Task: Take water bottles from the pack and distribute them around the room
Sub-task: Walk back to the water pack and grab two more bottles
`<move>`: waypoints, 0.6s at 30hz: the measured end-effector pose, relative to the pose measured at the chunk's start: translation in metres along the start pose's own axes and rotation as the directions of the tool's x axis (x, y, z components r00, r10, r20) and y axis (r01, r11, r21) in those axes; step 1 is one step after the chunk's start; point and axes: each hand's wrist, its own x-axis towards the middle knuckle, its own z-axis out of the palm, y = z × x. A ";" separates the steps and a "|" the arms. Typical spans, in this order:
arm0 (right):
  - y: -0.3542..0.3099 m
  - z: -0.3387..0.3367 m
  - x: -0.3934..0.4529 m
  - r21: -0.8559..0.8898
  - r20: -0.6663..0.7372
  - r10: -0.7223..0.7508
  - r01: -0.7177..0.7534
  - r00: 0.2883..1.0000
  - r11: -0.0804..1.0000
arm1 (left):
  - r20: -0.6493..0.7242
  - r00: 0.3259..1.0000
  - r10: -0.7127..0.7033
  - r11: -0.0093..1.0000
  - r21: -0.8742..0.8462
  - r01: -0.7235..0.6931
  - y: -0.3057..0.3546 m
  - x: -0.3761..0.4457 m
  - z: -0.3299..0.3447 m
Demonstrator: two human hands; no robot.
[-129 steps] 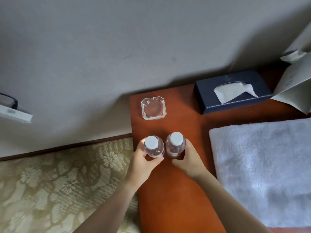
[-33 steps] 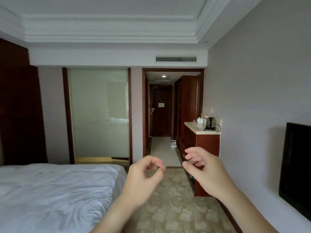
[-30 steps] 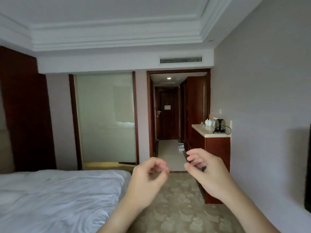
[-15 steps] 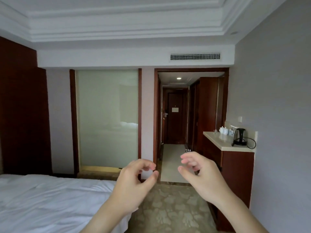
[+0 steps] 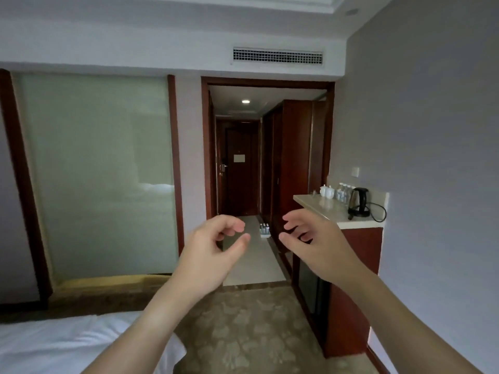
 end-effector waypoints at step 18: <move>0.301 0.045 0.358 0.027 0.006 -0.050 0.049 0.999 0.998 | 0.004 1.000 -0.003 0.998 0.058 0.003 -0.245 0.333 0.207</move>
